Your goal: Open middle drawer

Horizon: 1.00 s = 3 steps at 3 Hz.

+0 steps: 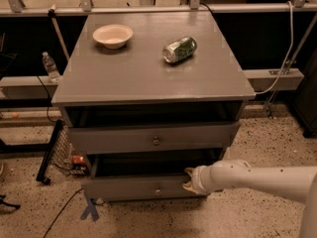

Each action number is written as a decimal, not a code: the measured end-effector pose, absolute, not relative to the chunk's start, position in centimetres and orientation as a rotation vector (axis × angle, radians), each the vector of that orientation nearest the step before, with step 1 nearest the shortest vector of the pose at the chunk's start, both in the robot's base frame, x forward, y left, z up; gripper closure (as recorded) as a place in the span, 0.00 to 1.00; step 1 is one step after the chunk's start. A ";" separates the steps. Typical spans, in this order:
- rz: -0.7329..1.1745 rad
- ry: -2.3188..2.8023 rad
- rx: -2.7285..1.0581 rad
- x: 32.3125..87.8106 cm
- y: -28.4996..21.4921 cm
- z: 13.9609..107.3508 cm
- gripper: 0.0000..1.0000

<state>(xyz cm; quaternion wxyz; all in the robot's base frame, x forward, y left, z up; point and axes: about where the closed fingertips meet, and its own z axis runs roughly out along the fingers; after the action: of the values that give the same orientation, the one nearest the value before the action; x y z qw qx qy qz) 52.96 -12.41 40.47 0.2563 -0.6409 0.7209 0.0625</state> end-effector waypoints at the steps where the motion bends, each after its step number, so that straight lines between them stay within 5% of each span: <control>1: 0.184 1.981 -1.721 51.2 -12.6 40.5 1.00; 3: 0.210 2.024 -1.685 47.7 -12.9 40.7 1.00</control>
Offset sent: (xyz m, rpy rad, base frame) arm -0.1264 -0.0105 -0.0021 0.0378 0.1053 -0.1373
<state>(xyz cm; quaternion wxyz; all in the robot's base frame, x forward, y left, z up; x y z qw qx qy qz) 47.68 -12.89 40.72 0.2471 -0.6179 0.7424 0.0772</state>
